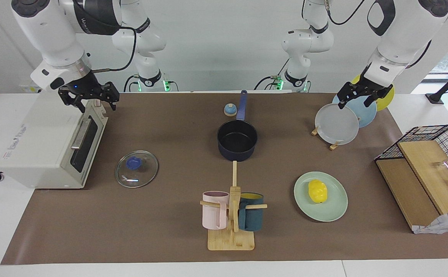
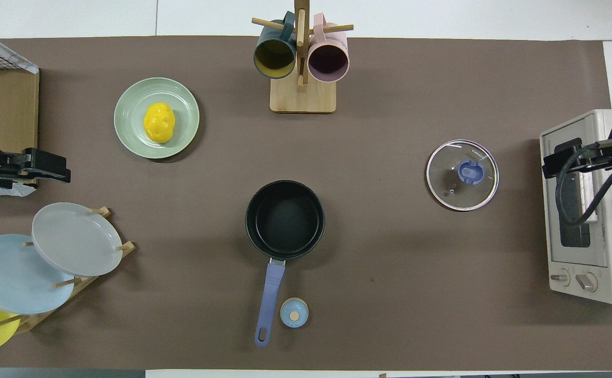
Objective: Transfer potato from pot to plate
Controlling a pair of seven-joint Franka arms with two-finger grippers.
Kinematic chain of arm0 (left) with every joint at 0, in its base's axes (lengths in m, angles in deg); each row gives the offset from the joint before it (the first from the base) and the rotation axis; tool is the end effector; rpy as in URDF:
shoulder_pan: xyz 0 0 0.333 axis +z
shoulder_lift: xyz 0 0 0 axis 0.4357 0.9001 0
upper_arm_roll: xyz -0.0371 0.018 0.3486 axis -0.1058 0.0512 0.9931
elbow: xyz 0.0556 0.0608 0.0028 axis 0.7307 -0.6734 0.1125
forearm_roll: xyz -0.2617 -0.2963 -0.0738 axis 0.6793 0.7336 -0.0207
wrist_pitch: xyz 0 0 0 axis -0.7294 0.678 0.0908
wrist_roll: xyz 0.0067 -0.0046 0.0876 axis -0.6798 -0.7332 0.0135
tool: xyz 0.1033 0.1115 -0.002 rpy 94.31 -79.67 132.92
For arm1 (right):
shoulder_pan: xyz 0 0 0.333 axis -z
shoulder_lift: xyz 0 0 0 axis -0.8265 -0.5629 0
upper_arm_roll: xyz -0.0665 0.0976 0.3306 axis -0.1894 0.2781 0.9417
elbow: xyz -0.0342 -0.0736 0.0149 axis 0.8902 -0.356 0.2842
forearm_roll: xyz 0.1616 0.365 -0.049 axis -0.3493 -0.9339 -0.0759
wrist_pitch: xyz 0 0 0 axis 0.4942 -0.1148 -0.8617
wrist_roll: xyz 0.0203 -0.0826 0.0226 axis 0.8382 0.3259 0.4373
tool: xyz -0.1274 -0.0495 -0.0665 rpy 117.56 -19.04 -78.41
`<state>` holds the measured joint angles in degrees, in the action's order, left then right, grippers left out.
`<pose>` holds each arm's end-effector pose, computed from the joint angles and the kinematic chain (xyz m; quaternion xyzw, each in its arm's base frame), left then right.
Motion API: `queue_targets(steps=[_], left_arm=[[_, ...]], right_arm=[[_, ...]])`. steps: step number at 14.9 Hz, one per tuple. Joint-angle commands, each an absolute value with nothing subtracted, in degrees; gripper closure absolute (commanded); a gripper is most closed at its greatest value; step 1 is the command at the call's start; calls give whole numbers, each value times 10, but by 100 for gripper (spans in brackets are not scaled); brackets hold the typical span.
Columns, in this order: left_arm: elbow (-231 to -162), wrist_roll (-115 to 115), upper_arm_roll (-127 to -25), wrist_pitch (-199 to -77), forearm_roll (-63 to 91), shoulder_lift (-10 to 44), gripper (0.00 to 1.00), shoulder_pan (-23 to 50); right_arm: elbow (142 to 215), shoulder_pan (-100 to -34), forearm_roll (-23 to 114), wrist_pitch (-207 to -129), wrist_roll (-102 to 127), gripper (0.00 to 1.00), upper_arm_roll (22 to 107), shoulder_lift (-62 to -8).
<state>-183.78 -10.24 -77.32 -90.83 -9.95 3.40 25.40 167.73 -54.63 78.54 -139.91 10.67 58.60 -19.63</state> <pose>0.5395 -0.0477 0.5905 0.9997 0.0077 -0.0214 0.0112 0.5567 -0.0072 0.5877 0.9979 0.0516 -0.0366 0.0171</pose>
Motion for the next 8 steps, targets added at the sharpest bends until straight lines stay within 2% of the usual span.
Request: queue_targets(steps=[1, 8], left_arm=[[-1812, -110, -783, -886, -109, 39, 0, 263], [-1818, -116, -784, -898, -109, 37, 0, 268]], right_arm=[[1686, -542, 778, -1407, 102, 0, 589, -187], [1687, -542, 778, -1405, 102, 0, 589, -187]])
